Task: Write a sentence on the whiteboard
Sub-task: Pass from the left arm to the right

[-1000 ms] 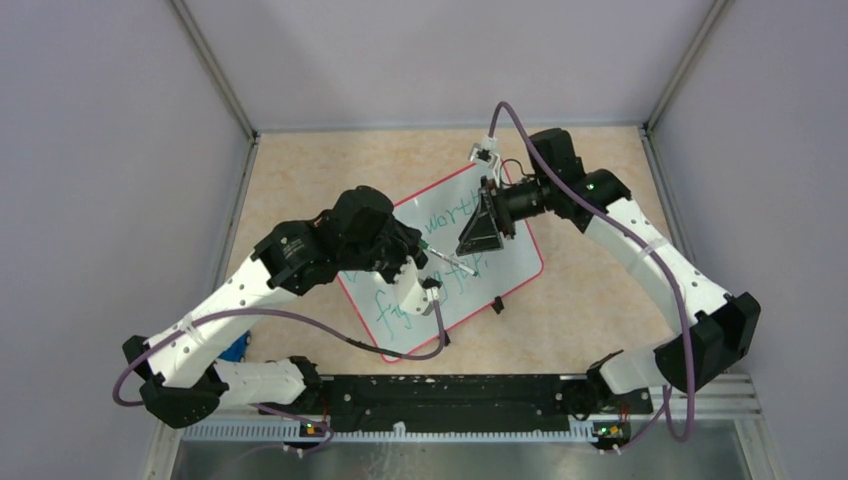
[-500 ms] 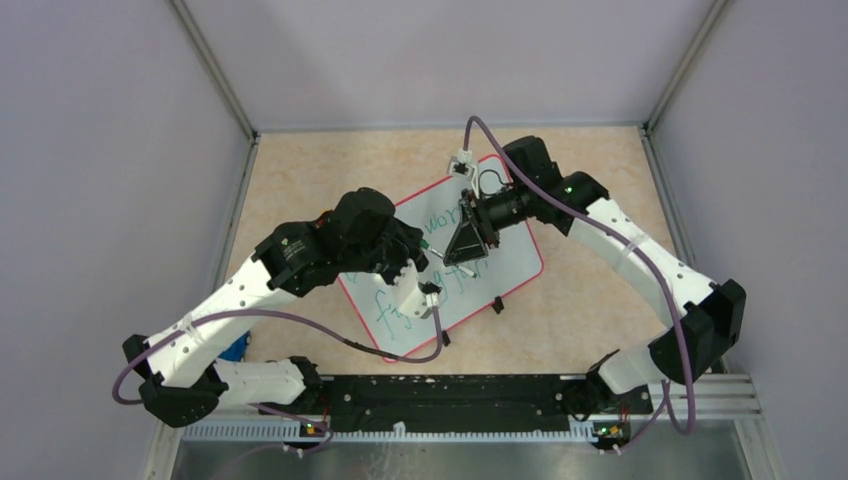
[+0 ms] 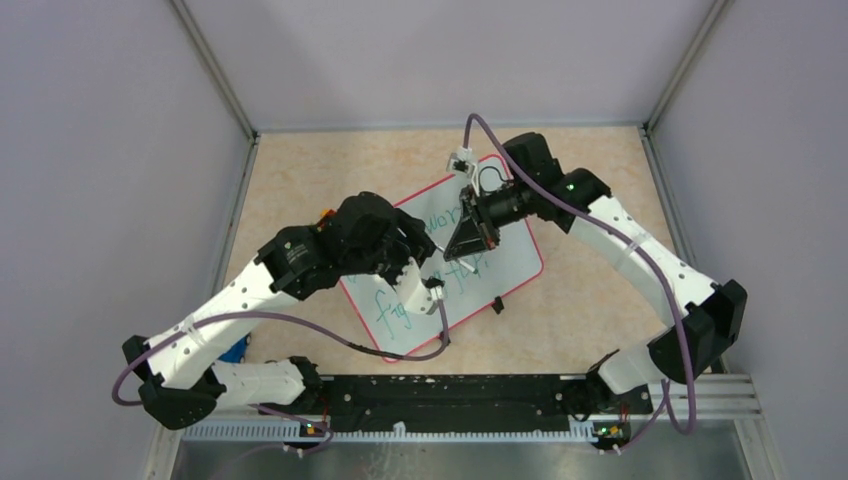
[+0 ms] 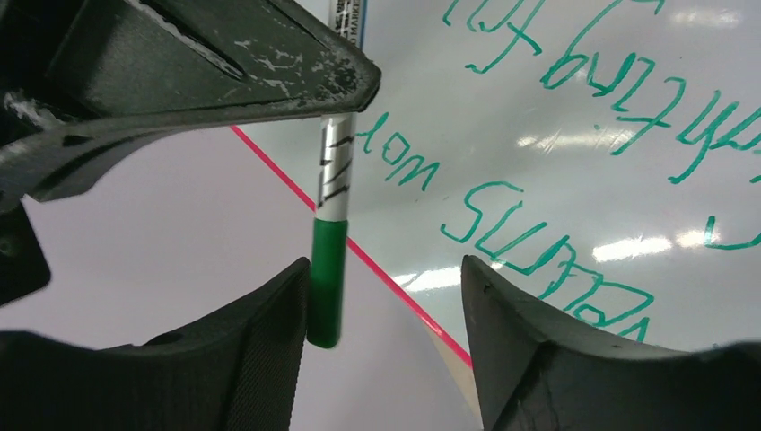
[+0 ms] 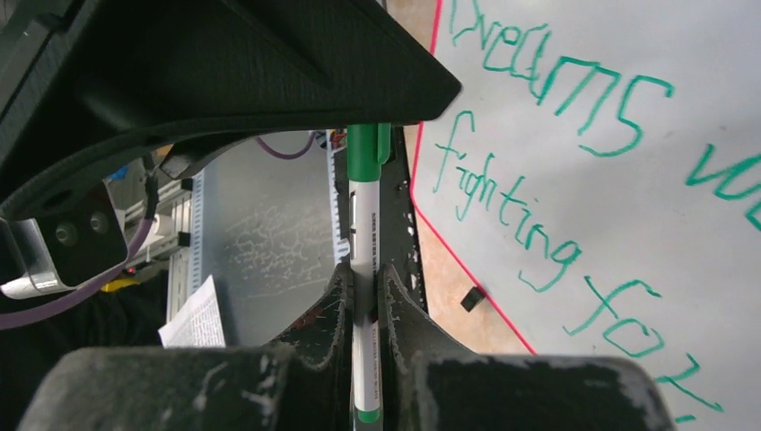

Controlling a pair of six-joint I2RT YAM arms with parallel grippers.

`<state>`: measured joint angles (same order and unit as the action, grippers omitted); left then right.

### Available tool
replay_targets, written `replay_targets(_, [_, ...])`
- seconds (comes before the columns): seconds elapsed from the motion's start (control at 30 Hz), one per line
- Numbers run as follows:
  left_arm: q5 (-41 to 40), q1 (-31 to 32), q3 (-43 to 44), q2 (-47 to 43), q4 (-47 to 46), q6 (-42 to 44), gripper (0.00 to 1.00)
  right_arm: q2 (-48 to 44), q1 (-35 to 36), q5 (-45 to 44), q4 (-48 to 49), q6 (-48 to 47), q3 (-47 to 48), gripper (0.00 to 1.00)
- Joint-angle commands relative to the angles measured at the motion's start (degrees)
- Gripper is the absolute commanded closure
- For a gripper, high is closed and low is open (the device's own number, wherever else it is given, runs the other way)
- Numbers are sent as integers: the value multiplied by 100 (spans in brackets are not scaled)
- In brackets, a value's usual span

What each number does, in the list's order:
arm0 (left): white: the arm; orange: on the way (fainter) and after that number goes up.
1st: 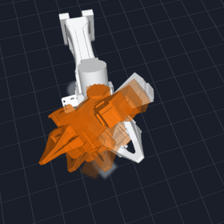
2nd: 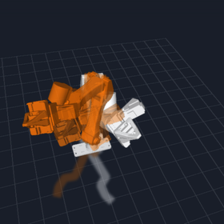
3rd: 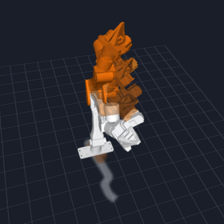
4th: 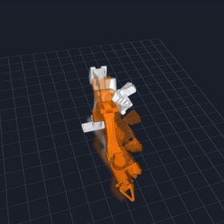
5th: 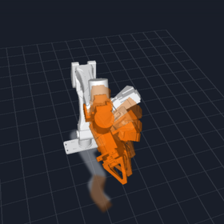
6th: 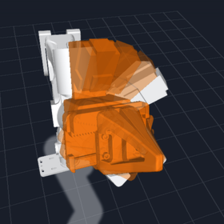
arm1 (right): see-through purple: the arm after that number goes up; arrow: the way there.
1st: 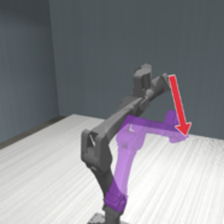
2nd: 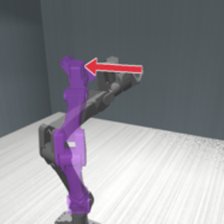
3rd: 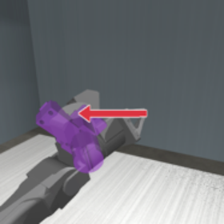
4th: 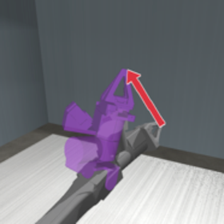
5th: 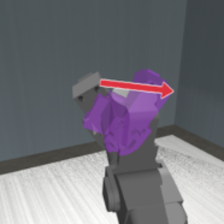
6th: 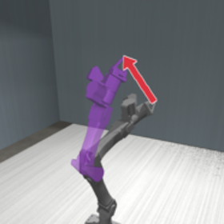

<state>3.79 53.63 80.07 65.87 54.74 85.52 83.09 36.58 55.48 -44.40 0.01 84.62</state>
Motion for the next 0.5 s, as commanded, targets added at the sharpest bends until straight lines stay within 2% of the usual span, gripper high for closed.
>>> replay_targets(0.0, [-97, -168, -21, -109, -325, -948, 30, -192, -486, 107, 136, -49, 263, 100])
replay_targets(0.1, [240, -351, 331, 5, -278, -1752, 21, -303, -1052, 126, 242, -41, 241, 100])
replay_targets(0.27, [894, -919, 1053, 524, -316, -3501, 17, -246, -2176, 99, -185, -527, 585, 100])
replay_targets(0.47, [2090, -2404, 1800, 1135, -597, -5485, 8, -36, -3522, -223, -681, -992, 874, 100])
